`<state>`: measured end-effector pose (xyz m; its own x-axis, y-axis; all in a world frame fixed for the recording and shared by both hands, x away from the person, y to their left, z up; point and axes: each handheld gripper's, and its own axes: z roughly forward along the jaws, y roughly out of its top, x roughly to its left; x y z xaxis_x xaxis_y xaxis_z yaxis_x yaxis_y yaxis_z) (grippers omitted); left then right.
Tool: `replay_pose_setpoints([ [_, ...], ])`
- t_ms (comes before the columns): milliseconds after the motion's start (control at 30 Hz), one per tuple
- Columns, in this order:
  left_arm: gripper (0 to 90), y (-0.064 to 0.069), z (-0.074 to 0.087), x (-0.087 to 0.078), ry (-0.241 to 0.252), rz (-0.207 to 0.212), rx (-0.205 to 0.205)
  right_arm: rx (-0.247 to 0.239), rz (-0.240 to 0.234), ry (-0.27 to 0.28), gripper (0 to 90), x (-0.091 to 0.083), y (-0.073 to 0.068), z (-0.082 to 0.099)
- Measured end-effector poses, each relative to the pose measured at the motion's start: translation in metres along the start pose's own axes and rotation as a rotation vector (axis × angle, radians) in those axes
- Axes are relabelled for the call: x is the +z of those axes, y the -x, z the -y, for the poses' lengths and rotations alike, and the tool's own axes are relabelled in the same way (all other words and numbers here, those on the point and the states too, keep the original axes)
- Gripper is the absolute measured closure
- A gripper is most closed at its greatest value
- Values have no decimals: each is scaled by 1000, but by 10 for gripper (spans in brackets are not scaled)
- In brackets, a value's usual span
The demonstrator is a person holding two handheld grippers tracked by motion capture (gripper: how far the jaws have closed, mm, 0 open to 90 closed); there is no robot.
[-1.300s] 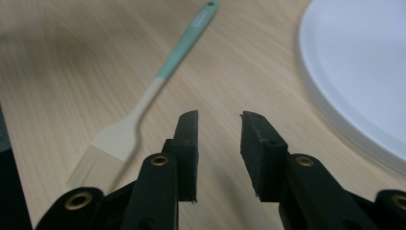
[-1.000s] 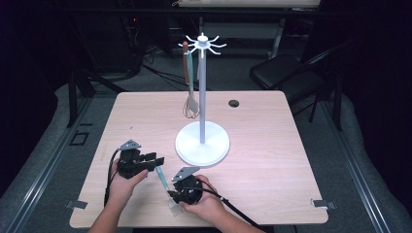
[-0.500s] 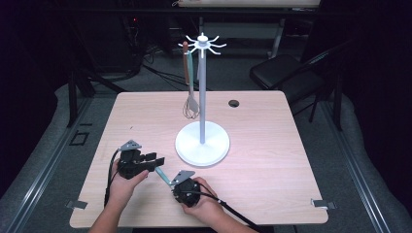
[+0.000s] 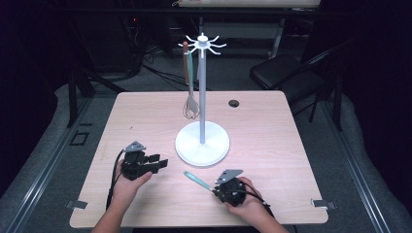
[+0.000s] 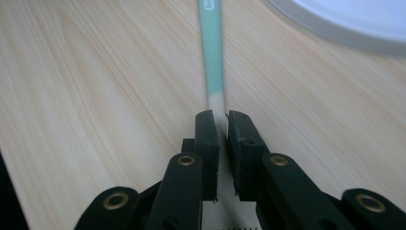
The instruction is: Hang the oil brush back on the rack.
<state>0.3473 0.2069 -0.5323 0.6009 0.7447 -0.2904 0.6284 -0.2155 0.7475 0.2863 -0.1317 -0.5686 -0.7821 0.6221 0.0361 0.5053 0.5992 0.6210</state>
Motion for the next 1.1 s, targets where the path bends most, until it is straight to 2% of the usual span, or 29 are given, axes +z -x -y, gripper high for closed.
replay_pose_setpoints([
  [100,515,0,1,1,-1,3,-10,17,5,-7,833,-13,15,15],
  [233,515,2,1,2,-1,4,-6,64,-28,-18,825,-16,25,17],
  [333,515,2,2,3,-3,6,-7,50,11,0,806,-16,22,17],
  [500,514,1,2,4,-6,7,-10,80,12,69,771,-16,21,10],
  [567,515,1,2,4,-5,7,-11,75,9,82,760,-12,20,5],
  [667,514,1,2,4,-7,8,-10,54,21,80,766,-5,18,-2],
  [733,515,1,2,4,-5,9,-10,17,31,49,783,1,16,-8],
  [867,519,1,2,3,-5,11,-10,44,27,31,790,6,19,-13],
  [1100,523,0,3,5,-13,11,-14,80,2,54,794,8,22,-11],
])
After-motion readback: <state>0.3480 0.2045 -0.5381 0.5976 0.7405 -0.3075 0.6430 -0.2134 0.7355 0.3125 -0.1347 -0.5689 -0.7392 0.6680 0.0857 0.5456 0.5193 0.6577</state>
